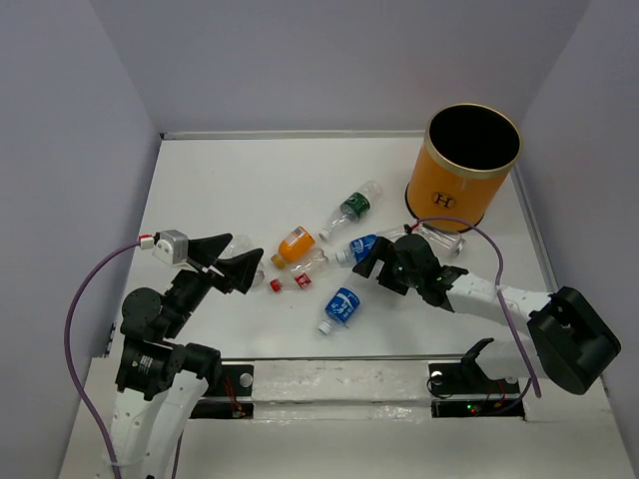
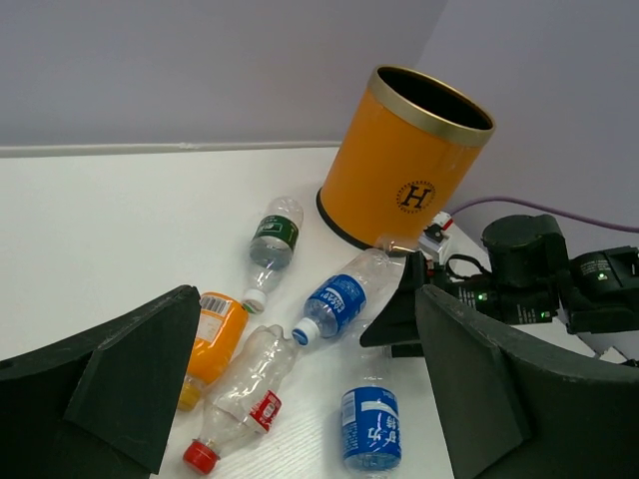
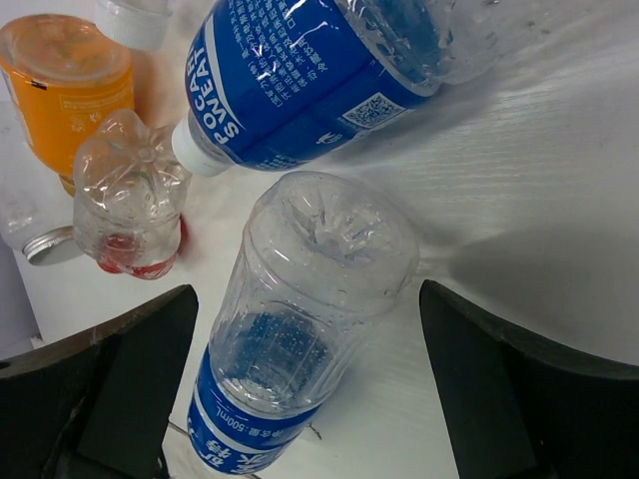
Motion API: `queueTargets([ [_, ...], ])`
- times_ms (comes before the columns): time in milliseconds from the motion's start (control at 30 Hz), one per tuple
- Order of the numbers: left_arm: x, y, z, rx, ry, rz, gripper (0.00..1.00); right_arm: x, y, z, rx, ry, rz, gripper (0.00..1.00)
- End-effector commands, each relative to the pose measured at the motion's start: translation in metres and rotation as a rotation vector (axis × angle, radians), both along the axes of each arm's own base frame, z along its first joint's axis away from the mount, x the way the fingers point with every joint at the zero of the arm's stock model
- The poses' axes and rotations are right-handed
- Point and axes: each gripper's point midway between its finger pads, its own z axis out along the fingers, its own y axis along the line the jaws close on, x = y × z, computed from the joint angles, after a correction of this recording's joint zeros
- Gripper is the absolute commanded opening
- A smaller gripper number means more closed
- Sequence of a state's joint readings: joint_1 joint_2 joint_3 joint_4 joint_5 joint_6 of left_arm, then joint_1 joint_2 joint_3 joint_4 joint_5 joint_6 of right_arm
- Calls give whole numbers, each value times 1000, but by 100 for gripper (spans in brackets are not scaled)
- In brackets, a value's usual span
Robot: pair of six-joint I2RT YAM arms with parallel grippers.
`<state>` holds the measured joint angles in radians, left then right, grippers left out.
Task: Put the plastic bottles in the bin
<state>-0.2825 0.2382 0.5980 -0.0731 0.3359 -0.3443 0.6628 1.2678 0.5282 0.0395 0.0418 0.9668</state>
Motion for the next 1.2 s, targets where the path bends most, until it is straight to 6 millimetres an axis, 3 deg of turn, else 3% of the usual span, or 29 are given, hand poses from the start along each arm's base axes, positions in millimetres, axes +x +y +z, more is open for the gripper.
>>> queueTargets([
  [0,-4,-1,11,-5,-46,-12,99,11,19,11,69,-51,15,95],
  [300,-2,-2,9,-2,-34,-12,99,10,9,-13,24,-12,-31,79],
  [433,0,-2,8,-2,-28,-10,99,4,4,-20,16,3,-34,58],
  [500,0,-1,8,-4,-29,-7,99,-1,-2,-19,16,0,-46,49],
  [667,0,0,8,-12,-26,-1,99,-17,-4,9,57,-26,-8,47],
  [800,-1,0,9,-14,-28,-2,99,-29,-13,63,107,-112,10,46],
  [933,-1,1,10,-18,-33,5,99,-30,-21,137,139,-265,21,41],
  [967,-2,1,11,-19,-36,5,99,-23,-20,176,144,-356,33,41],
  [1033,-2,3,12,-22,-37,14,99,-8,-24,217,109,-457,8,41],
  [1067,-2,3,12,-23,-39,12,99,5,-24,261,74,-565,10,41],
  [1133,-4,2,13,-31,-44,8,99,27,-36,309,-12,-687,-62,41],
  [1167,-4,2,13,-35,-47,6,99,45,-38,317,-124,-729,-75,41],
])
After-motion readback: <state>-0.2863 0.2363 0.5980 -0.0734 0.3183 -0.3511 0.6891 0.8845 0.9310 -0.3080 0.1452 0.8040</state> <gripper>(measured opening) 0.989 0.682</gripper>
